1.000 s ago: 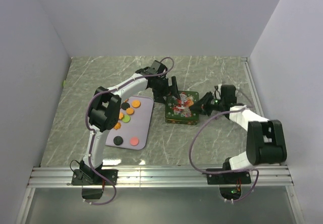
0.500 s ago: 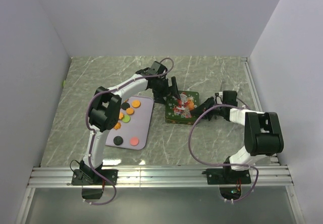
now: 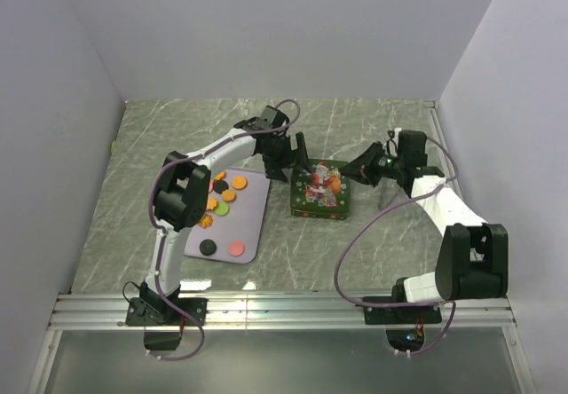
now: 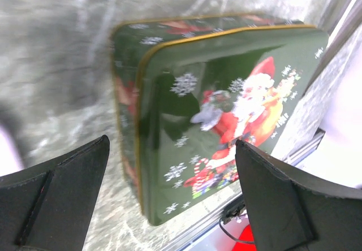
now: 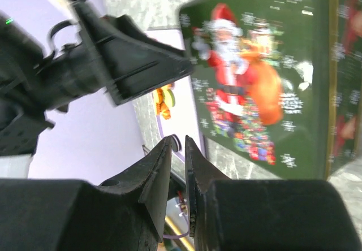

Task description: Pack the cookies

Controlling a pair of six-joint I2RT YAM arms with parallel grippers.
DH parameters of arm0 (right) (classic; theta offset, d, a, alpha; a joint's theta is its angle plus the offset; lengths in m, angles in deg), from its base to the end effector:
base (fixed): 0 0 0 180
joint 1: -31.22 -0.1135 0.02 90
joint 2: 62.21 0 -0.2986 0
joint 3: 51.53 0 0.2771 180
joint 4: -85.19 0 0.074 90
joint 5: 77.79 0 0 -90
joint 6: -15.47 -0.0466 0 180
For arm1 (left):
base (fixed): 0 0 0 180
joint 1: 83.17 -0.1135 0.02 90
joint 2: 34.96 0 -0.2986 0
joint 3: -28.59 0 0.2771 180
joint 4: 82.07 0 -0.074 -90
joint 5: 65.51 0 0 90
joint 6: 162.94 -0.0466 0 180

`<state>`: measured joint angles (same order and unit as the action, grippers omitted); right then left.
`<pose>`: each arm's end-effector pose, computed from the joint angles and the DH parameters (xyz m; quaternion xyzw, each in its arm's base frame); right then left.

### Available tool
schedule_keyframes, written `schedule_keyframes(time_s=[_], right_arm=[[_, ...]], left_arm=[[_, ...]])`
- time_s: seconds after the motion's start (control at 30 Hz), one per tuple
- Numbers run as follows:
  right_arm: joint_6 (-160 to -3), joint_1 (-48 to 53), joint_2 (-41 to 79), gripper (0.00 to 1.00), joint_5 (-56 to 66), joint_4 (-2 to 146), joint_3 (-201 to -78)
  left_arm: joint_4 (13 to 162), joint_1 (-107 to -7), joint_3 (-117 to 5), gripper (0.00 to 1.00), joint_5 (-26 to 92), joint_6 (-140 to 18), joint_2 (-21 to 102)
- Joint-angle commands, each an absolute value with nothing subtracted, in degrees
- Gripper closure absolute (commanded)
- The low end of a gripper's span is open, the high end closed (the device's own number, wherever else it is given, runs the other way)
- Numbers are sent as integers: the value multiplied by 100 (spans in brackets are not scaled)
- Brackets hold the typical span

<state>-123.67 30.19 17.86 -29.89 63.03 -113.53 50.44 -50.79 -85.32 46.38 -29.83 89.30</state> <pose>0.3142 0.0369 0.2516 0.2071 0.8347 0.4616 0.2175 0.4325 -0.2948 0.2113 -0.0358 0.9442 -0.3107 0.1034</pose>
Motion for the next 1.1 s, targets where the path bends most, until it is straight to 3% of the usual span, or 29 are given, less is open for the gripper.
schedule_keyframes(time_s=[0.0, 0.07, 0.47, 0.7, 0.77, 0.87, 1.07], right_arm=[[-12076, 2885, 1479, 76, -2743, 5758, -11904], [-11918, 2832, 1408, 75, -2777, 5678, -12072], [-11356, 2314, 12, 37, -3129, 5756, -12503], [-11083, 2156, -1139, 27, -2497, 5606, -12557], [-11074, 2103, -1360, 12, -2252, 5695, -12399], [-10864, 2050, -1746, 9, -1857, 5502, -12074], [-10942, 2033, -2668, 5, -1310, 5826, -11214]], left_arm=[[5061, -5267, -8446, 0, 4479, -3084, 8387], [5026, -5346, -8350, 0, 4453, -3110, 8238], [4920, -5962, -7068, 1, 3583, -3918, 6094], [5122, -5971, -5917, 1, 2740, -3989, 4400], [5447, -5971, -5618, 1, 2468, -3919, 3907], [6385, -5962, -4330, 1, 1144, -4023, 2329], [9063, -5962, -1726, 4, -283, -5172, 101]])
